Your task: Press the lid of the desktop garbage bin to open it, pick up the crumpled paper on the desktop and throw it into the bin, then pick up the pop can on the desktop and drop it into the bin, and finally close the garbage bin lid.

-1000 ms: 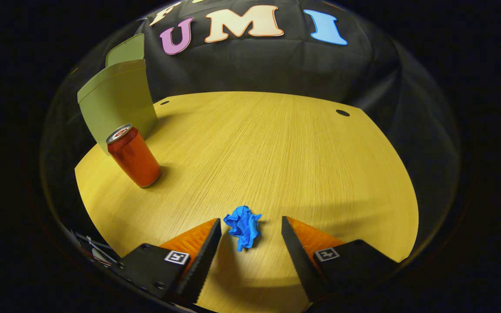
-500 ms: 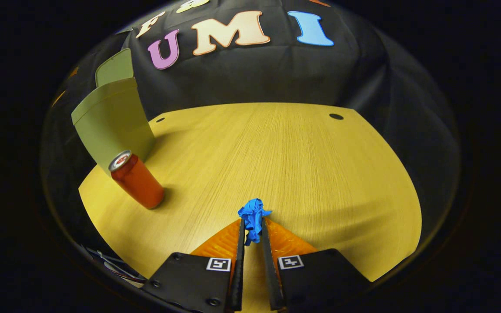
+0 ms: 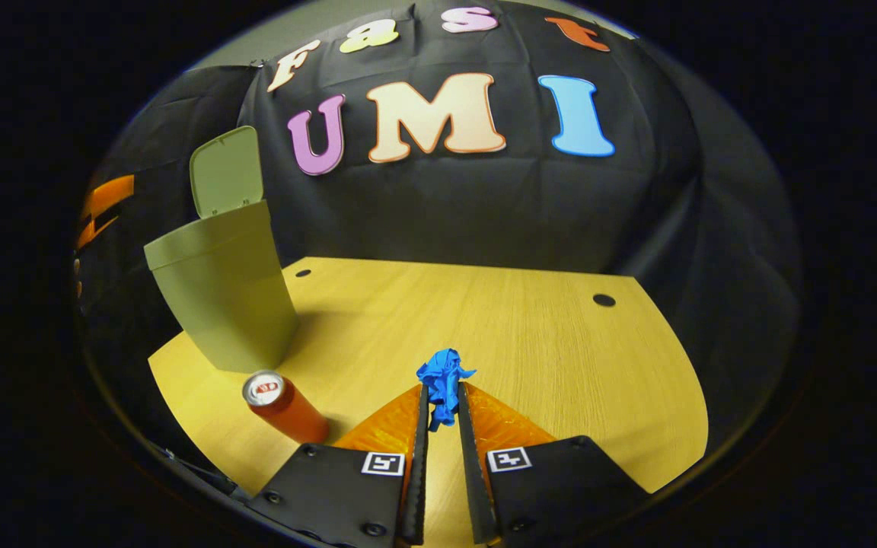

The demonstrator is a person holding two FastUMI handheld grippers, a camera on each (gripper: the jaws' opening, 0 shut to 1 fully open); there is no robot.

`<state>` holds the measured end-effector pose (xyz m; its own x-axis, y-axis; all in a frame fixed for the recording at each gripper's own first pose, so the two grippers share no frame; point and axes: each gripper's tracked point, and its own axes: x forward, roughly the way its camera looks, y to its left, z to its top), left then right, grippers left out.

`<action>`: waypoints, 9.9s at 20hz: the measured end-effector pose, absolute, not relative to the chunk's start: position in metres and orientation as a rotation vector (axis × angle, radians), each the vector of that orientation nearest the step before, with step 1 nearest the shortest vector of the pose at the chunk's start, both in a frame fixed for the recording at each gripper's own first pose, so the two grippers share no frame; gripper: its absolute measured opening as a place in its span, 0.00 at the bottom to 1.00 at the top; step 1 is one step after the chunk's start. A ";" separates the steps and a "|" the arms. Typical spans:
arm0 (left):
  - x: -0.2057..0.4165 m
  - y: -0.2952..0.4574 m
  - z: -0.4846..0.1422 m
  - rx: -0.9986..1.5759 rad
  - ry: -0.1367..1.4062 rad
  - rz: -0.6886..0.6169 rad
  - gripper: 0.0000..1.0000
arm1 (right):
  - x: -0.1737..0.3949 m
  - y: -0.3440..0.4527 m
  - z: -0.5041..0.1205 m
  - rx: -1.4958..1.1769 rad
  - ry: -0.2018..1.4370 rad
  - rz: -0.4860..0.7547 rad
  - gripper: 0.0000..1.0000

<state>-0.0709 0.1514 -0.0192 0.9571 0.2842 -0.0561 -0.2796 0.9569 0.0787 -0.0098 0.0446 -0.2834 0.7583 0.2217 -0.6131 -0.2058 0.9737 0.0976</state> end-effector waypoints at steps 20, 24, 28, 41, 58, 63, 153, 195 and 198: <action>-0.105 0.224 -0.030 0.059 0.094 0.355 0.90 | 0.067 0.245 -0.094 0.090 0.269 0.530 0.25; -0.114 0.243 -0.037 0.064 0.115 0.370 0.89 | 0.062 0.295 -0.091 0.115 0.257 0.598 0.25; -0.121 0.263 -0.043 0.063 0.135 0.380 0.89 | 0.059 0.343 -0.098 0.122 0.258 0.651 0.25; -0.127 0.295 -0.057 0.011 0.148 0.392 0.89 | 0.069 0.423 -0.127 0.169 0.317 0.686 0.75; -0.081 0.199 -0.052 -0.037 0.095 0.214 0.89 | 0.064 0.227 -0.061 0.080 0.131 0.403 0.98; -0.064 0.147 -0.065 -0.059 0.117 0.132 0.89 | 0.062 0.155 -0.065 0.044 0.142 0.310 0.98; 0.041 0.249 -0.087 -0.037 0.166 0.306 0.78 | 0.035 0.116 -0.177 0.083 0.413 0.265 0.98; 0.125 0.300 0.057 0.056 0.069 0.304 0.89 | 0.043 0.136 -0.148 0.050 0.318 0.227 0.98; 0.107 0.287 0.054 0.036 0.066 0.309 0.88 | 0.045 0.128 -0.137 0.073 0.303 0.246 0.96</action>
<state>0.1067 0.2874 0.0539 0.9506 0.3048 -0.0590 -0.3024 0.9521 0.0456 0.0450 0.1275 -0.1368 0.9247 0.2505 -0.2866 -0.2285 0.9675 0.1082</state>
